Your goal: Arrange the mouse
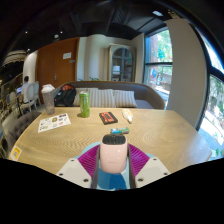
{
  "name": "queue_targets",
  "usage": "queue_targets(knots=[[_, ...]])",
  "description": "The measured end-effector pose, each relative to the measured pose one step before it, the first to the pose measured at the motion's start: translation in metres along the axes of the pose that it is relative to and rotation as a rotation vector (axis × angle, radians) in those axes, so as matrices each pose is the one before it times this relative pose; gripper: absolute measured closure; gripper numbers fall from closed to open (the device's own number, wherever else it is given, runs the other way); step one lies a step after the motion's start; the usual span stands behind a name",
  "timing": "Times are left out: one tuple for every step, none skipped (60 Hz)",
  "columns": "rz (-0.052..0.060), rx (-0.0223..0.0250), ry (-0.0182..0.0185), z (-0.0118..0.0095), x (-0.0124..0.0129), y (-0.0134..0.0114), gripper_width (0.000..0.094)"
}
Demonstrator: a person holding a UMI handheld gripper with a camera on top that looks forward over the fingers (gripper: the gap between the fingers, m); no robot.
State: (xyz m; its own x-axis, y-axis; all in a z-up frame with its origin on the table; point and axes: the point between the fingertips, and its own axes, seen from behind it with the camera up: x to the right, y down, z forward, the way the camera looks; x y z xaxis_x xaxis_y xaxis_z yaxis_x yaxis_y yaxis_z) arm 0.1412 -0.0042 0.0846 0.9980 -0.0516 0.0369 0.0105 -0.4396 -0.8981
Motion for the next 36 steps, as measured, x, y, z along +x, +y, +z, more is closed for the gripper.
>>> queue_targets(knots=[[0.0091,-0.00858,-0.00819,0.00197,0.00301,0.00674,0.0506],[0.0061,-0.00783,-0.01106,0.00196,0.00176,0.00658,0.0506],[0.0020,-0.00699,-0.01081,0.00254,-0.00045,0.00783,0.0506],[0.0015,-0.00712,-0.01249,0.00154,0.00068,0.00612,0.0507],[0.0015,-0.01207,-0.00586,0.00097,-0.00044,0.00664,0.0507],[0.0021,-0.01242,-0.00536,0.00173,0.00175,0.00678,0.0508],[0.0014,-0.01255,-0.00209,-0.00144,0.00038,0.00735,0.0508],[-0.0018,-0.01317,0.00148,0.00173,0.00168,0.00577,0.0507],[-0.0057,-0.00996,0.00426,0.00143,0.00189,0.00463,0.0506],[-0.0079,-0.00652,0.00487,0.00169,0.00168,0.00391,0.0507],[-0.0079,-0.00430,0.00404,0.00163,0.00097,0.00312,0.0505],[-0.0081,-0.00293,0.00303,0.00183,0.00037,0.00252,0.0505],[-0.0074,-0.00378,0.00216,0.00138,0.00025,0.00285,0.0505],[-0.0062,-0.00505,0.00078,0.00167,-0.00002,0.00300,0.0503],[-0.0030,-0.00835,-0.00253,0.00224,-0.00058,0.00352,0.0496],[-0.0008,-0.00526,-0.00249,0.00194,-0.00102,0.00303,0.0488],[0.0005,-0.00624,-0.00230,0.00109,-0.00083,0.00241,0.0482],[0.0000,-0.00798,-0.00501,0.00110,-0.00088,0.00289,0.0474],[0.0001,-0.00643,-0.00414,0.00146,-0.00064,0.00248,0.0462],[0.0003,-0.00838,-0.00489,0.00107,-0.00058,0.00277,0.0448],[0.0062,0.01333,-0.00434,0.00006,-0.00023,-0.00205,0.0437],[0.0044,0.00529,-0.00228,0.00209,0.00002,-0.00247,0.0427],[0.0036,-0.00158,-0.00189,-0.00066,0.00092,0.00076,0.0418],[0.0040,-0.00423,0.00049,0.00048,0.00046,0.00066,0.0406],[0.0053,-0.00819,0.00138,-0.00030,0.00162,0.00172,0.0389],[0.0085,-0.00177,0.00123,-0.00044,0.00151,0.00037,0.0366],[0.0077,0.00284,-0.00208,-0.00059,0.00041,-0.00080,0.0329],[0.0062,0.00445,-0.00145,-0.00132,0.00077,-0.00108,0.0283],[0.0062,0.00741,0.00117,-0.00144,0.00149,-0.00170,0.0230],[0.0044,0.00749,-0.00193,-0.00218,0.00105,-0.00157,0.0176],[0.0042,0.00420,-0.00253,-0.00061,0.00080,-0.00172,0.0125],[0.0052,0.00606,-0.00201,-0.00253,0.00029,-0.00155,0.0089],[0.0061,0.00529,0.00026,-0.00337,0.00109,-0.00097,0.0080],[0.0068,0.00528,-0.00258,-0.00289,0.00077,-0.00073,0.0080],[0.0067,0.00220,-0.00504,-0.00363,0.00063,-0.00008,0.0082],[0.0082,0.00001,-0.00283,-0.00357,0.00113,0.00060,0.0083]])
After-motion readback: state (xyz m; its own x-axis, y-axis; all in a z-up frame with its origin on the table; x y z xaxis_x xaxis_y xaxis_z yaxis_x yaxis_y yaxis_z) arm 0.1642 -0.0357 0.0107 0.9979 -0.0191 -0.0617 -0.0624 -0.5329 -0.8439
